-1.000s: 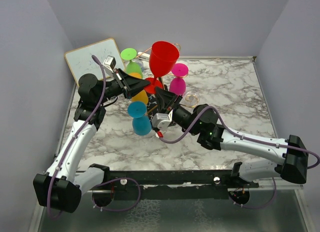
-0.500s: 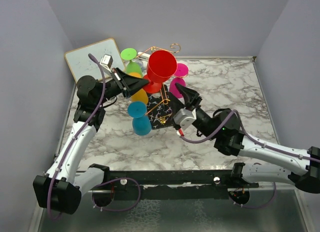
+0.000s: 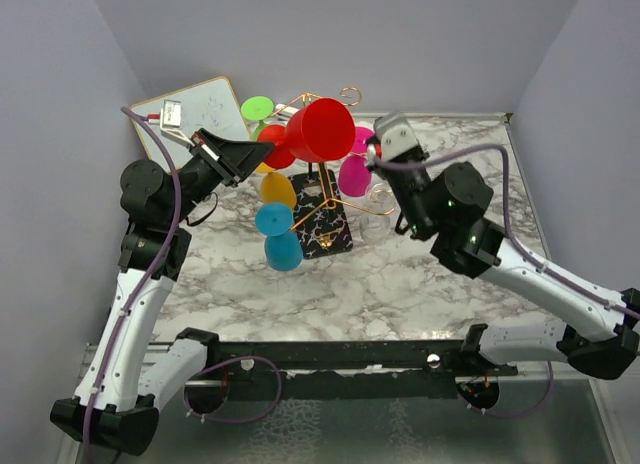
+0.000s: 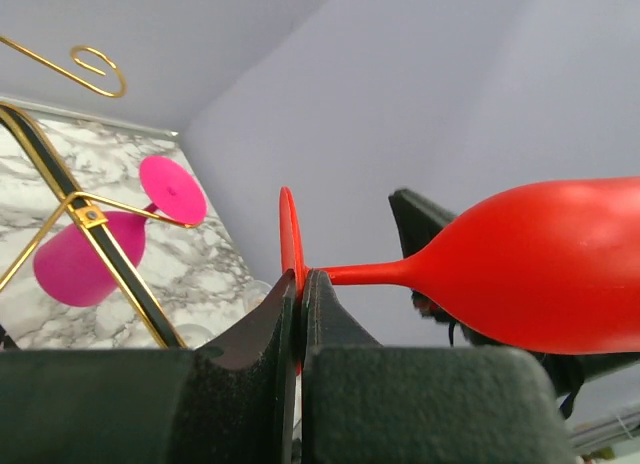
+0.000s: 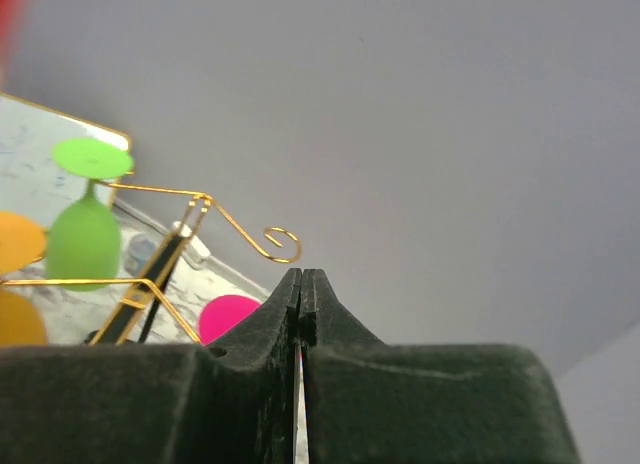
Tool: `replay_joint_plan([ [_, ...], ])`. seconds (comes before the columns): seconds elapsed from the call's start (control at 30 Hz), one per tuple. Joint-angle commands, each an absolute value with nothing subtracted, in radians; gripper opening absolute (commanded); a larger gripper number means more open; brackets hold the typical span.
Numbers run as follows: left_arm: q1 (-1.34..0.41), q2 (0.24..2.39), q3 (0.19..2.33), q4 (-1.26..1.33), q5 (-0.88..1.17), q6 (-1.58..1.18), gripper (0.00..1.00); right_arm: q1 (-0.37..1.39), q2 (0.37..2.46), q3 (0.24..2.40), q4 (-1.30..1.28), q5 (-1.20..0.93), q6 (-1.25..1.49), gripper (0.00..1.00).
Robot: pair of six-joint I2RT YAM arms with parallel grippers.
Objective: Take the wine glass off the wine glass rack
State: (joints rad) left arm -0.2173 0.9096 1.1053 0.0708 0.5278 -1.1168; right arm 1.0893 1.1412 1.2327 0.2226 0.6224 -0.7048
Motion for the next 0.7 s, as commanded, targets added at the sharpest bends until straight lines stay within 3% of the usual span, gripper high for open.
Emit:
replay_joint_plan([
  [0.0,-0.213,0.877,1.113,-0.007,0.429,-1.019,0.0,0.896,1.266,1.515,-0.152,0.611,-0.378,0.01],
  [0.23,-0.214,0.868,1.125,-0.086,0.362,-0.914,0.0,0.679,1.635,2.187,-0.754,0.236,-0.053,0.01],
  [0.37,-0.213,0.879,1.159,-0.172,0.293,-0.783,0.0,0.649,1.659,2.277,-0.865,0.01,0.026,0.01],
  [0.57,-0.214,0.885,1.169,-0.185,0.306,-0.704,0.0,0.626,1.519,2.148,-0.822,-0.229,0.102,0.39],
  [0.67,-0.214,0.887,1.17,-0.178,0.318,-0.688,0.0,0.626,1.463,2.085,-0.795,-0.307,0.123,0.47],
])
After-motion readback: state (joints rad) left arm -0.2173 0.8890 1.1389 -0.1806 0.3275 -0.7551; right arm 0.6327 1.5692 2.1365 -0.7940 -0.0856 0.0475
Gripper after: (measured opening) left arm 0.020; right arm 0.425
